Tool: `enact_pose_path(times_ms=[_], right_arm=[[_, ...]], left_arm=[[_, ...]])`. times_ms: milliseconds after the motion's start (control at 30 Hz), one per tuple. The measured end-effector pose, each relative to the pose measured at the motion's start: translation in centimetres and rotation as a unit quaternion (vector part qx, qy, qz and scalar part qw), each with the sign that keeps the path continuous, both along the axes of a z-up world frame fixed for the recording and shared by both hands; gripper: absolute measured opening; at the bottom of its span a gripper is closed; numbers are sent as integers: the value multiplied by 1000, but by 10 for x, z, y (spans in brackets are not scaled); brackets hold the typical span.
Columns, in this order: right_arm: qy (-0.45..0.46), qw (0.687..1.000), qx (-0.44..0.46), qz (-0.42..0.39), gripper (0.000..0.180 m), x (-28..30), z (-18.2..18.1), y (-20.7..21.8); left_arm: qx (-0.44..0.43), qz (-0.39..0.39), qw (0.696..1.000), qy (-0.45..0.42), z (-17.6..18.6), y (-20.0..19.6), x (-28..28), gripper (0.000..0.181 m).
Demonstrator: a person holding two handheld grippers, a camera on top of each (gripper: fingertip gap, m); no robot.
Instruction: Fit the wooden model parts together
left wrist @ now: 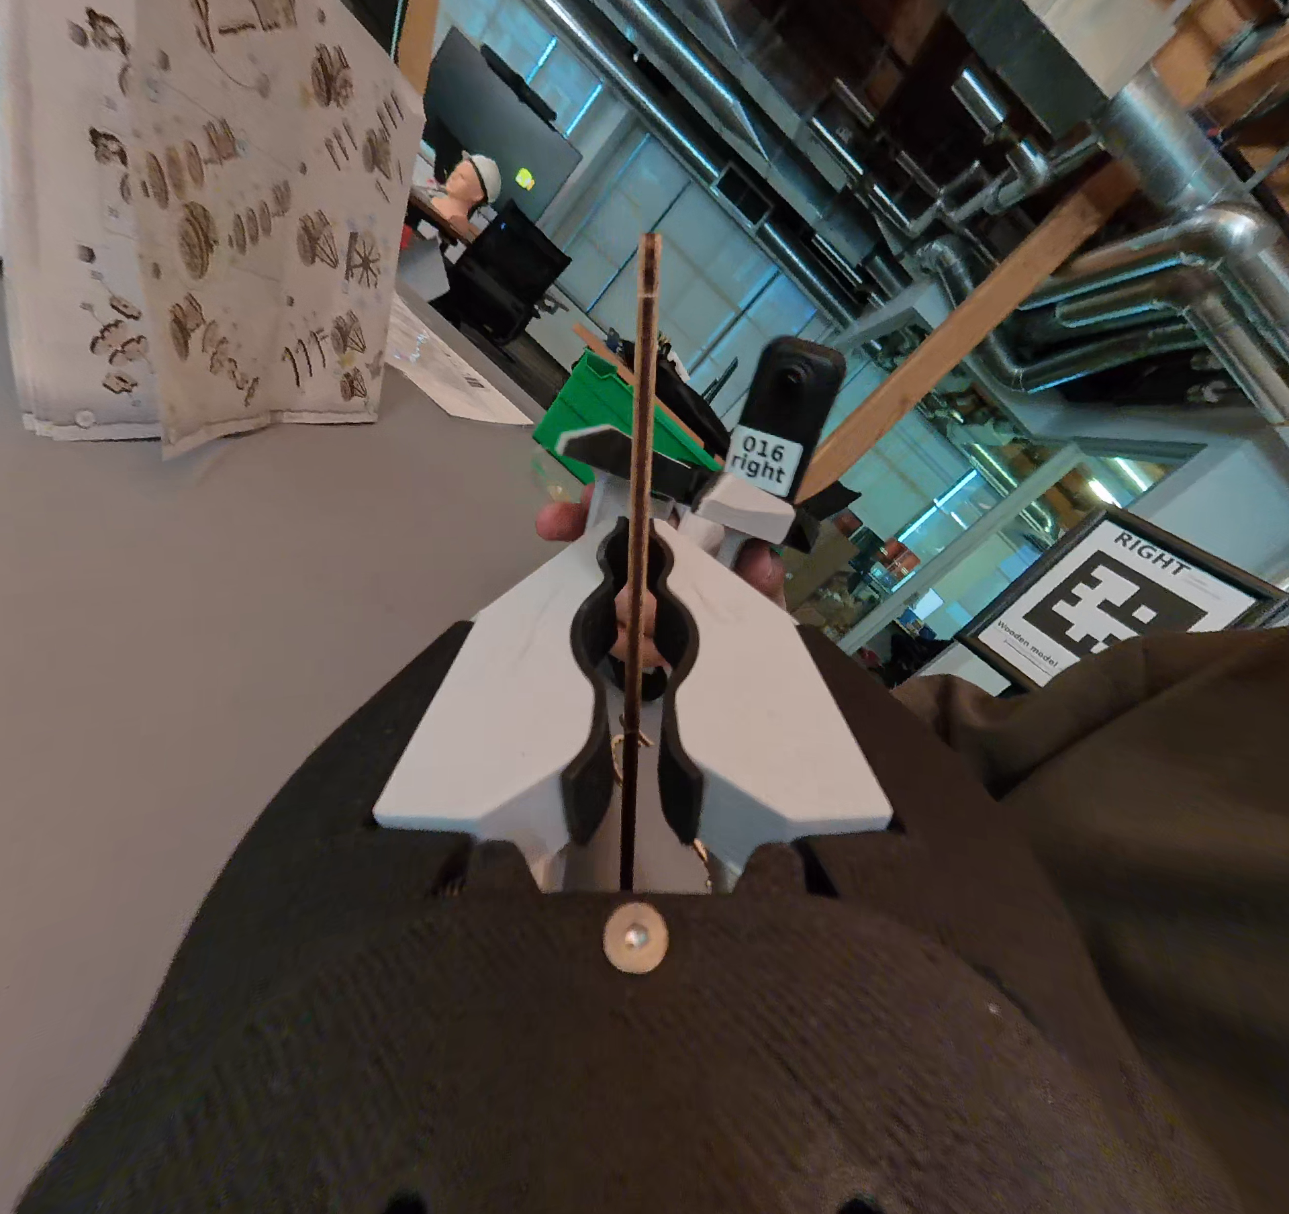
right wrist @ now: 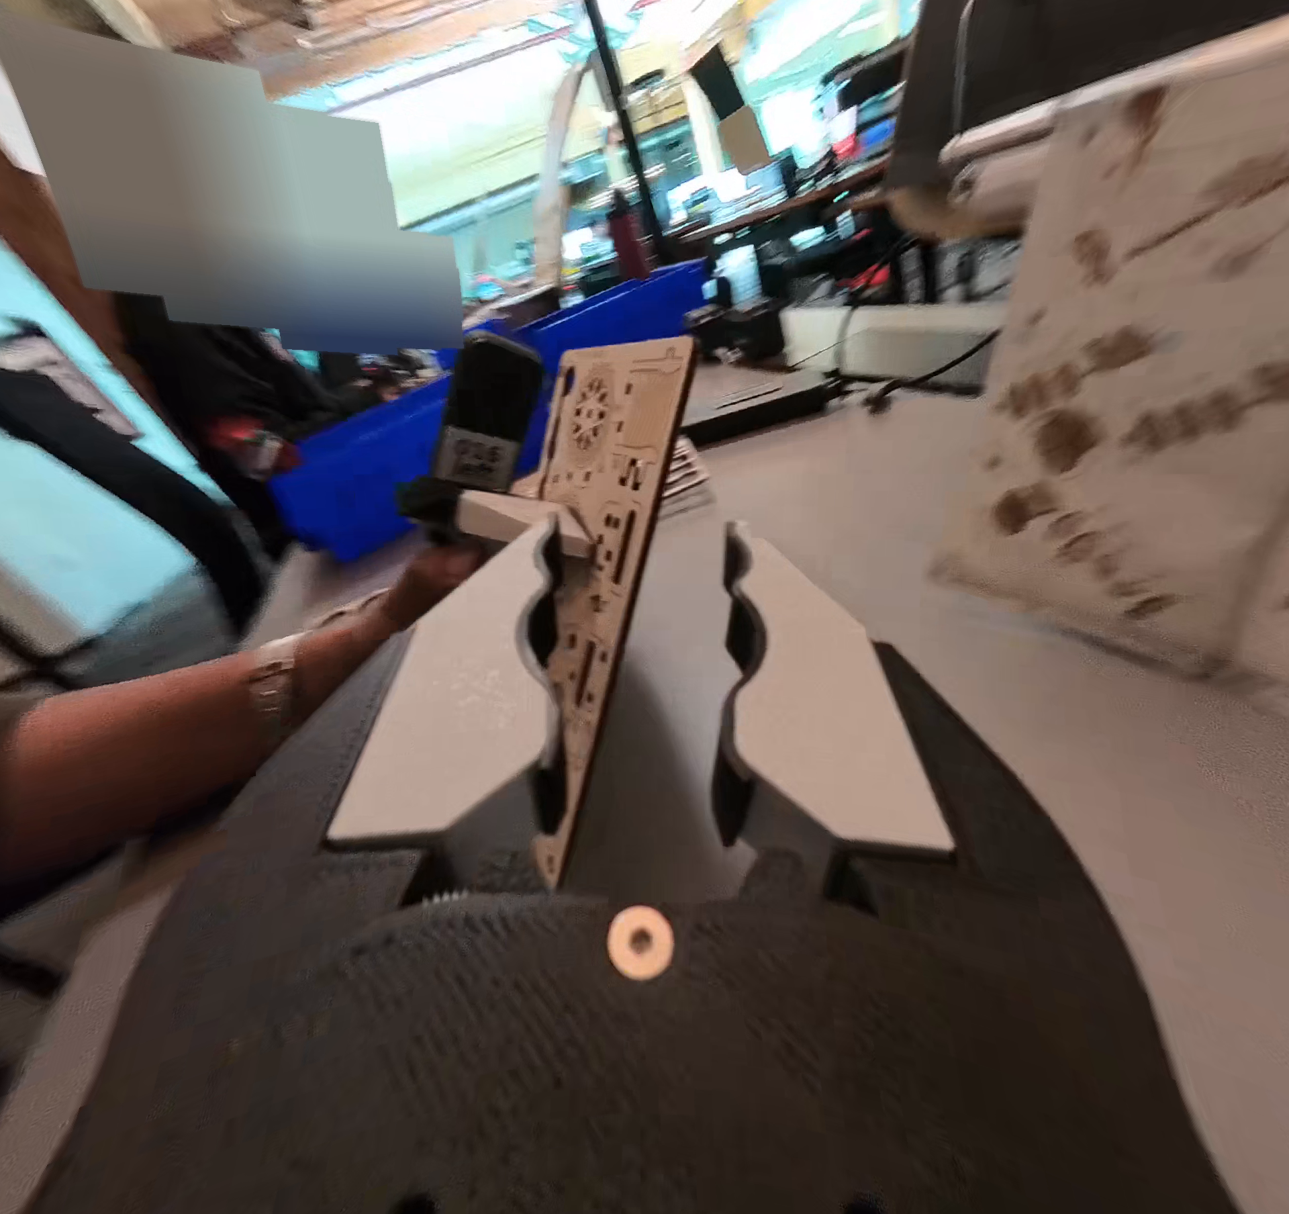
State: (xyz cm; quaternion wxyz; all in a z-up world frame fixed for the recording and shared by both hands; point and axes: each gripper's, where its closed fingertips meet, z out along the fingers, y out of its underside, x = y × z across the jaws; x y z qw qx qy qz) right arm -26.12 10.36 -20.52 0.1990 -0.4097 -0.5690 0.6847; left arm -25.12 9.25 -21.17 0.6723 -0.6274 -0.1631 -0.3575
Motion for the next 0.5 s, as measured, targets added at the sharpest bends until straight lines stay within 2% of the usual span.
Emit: enact_pose_path(times_ms=[67,133,333,500], right_arm=[[-18,999,-19,42,21,3,-2,-7],[-20,999,-15,32,11,2,-3,-6],[-41,996,-41,65,4,5,-5,-9],[-53,996,-41,57,7,2,-8,-8]], left_arm=[[-6,-5,1000,4,-1,1,2,0],[-8,-4,1000,5,-2,2,2,0],[2,43,999,5,1,-1,-10,11],[6,45,999,10,2,-1,-9,5]])
